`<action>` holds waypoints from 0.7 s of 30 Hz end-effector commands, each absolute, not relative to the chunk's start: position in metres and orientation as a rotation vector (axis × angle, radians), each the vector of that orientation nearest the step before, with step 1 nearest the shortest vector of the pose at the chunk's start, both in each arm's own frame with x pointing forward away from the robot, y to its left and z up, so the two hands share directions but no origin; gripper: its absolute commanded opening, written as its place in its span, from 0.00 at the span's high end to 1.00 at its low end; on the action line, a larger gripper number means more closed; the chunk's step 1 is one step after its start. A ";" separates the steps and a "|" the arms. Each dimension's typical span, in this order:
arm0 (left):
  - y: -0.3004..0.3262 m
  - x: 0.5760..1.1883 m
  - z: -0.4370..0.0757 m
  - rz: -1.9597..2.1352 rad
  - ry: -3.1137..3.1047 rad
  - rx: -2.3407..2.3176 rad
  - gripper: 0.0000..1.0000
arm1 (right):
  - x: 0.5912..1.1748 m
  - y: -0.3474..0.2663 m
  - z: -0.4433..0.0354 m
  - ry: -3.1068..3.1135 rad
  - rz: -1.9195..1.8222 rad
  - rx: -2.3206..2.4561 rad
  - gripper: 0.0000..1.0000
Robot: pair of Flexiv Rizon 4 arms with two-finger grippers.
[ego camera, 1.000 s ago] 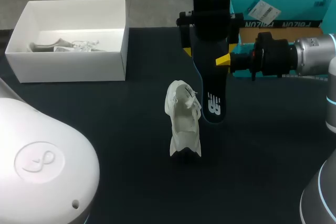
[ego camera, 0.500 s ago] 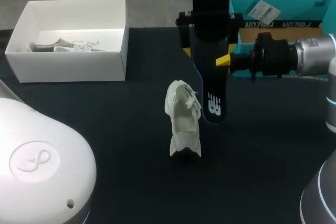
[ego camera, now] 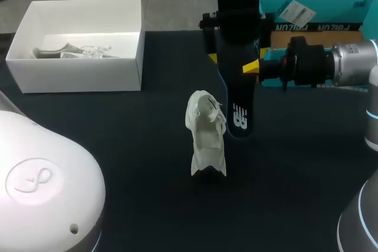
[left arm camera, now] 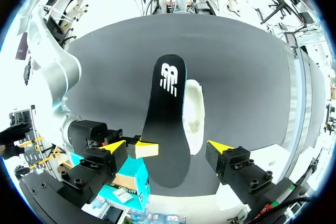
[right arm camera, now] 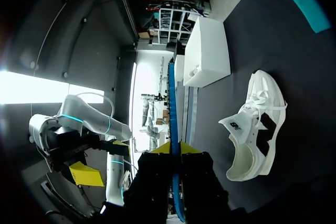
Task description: Take the shoe out of the shoebox, open the shoe tongue, remove and reinsert the insole, then place the shoe into the shoebox
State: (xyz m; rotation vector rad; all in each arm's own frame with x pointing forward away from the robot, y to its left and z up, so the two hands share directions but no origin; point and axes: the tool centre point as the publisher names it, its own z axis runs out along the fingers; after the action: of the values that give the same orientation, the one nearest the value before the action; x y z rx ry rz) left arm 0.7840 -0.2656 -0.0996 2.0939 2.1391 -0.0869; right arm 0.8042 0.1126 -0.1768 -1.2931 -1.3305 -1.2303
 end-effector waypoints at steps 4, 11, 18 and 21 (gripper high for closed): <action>-0.246 0.793 -0.100 -0.398 2.066 2.008 0.00 | 0.804 0.111 -0.175 -1.335 -1.226 -1.299 1.00; -0.234 0.793 -0.104 -0.517 1.970 1.921 0.00 | 0.805 0.109 -0.175 -1.337 -1.222 -1.299 1.00; -0.228 0.792 -0.101 -0.618 1.874 1.837 0.00 | 0.806 0.108 -0.173 -1.343 -1.218 -1.298 1.00; -0.226 0.792 -0.098 -0.666 1.843 1.810 0.00 | 0.805 0.108 -0.173 -1.342 -1.217 -1.300 1.00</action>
State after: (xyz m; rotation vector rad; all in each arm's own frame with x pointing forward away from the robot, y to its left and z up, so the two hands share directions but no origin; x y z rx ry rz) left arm 0.7956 -0.2376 -0.0959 1.9435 1.9794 -0.4863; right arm 0.8059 0.1083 -0.1738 -1.2957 -1.3412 -1.2185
